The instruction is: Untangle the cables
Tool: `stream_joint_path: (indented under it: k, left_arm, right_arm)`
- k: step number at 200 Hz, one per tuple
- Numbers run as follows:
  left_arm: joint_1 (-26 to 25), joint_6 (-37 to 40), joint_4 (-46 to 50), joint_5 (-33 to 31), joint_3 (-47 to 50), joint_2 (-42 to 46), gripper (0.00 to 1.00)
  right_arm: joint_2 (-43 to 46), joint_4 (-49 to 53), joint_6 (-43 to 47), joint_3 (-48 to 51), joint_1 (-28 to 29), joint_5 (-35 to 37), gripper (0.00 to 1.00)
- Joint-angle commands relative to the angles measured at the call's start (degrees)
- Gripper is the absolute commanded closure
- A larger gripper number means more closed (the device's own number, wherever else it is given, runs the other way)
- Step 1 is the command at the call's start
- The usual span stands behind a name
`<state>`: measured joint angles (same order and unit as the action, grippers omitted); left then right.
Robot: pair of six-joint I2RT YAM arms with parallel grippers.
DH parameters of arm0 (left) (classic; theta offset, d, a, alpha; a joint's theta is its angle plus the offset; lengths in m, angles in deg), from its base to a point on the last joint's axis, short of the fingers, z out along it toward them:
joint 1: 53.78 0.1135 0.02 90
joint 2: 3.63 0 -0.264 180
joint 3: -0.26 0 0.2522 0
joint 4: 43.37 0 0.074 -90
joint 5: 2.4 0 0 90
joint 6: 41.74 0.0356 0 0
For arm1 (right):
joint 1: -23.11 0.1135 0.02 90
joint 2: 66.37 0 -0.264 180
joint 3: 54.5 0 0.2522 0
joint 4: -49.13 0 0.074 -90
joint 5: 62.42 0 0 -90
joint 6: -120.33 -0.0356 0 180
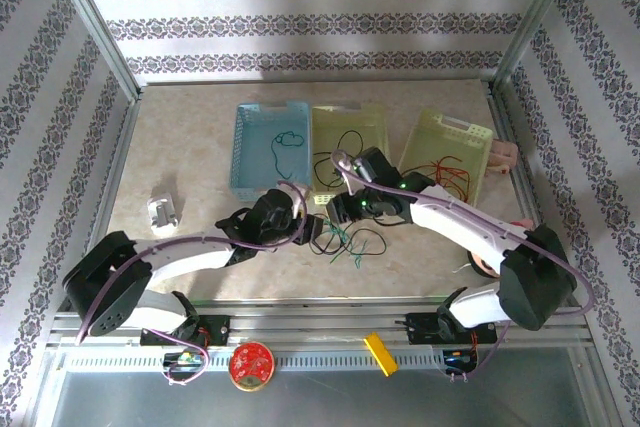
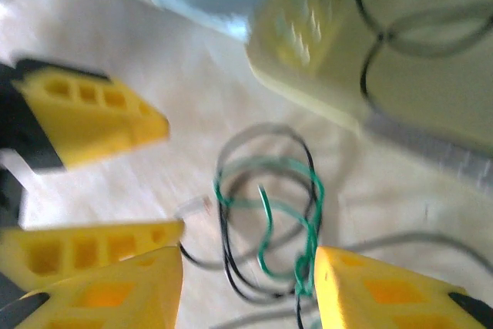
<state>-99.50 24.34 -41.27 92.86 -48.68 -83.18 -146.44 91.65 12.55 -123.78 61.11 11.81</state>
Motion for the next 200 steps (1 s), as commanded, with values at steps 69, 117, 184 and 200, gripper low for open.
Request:
stream_joint_path:
  k: [69,117,184,200]
  left_arm:
    - [-1.2,-2.8,0.0,-7.9,0.4,-3.2,0.59]
    - [-1.2,-4.3,-1.0,-9.0,1.6,-2.2,0.59]
    - [-1.2,-3.4,-3.8,-8.0,2.0,0.4,0.54]
    - [-1.1,-4.1,-6.8,-7.2,2.9,1.8,0.52]
  right_arm:
    - [-11.5,6.4,5.9,-4.8,4.2,5.6,0.52]
    - [-16.9,7.6,7.9,-8.1,7.5,14.4,0.53]
    - [-10.7,3.6,7.3,-5.0,7.1,14.5,1.00]
    - [-5.5,2.3,7.1,-2.5,6.1,12.4,1.00]
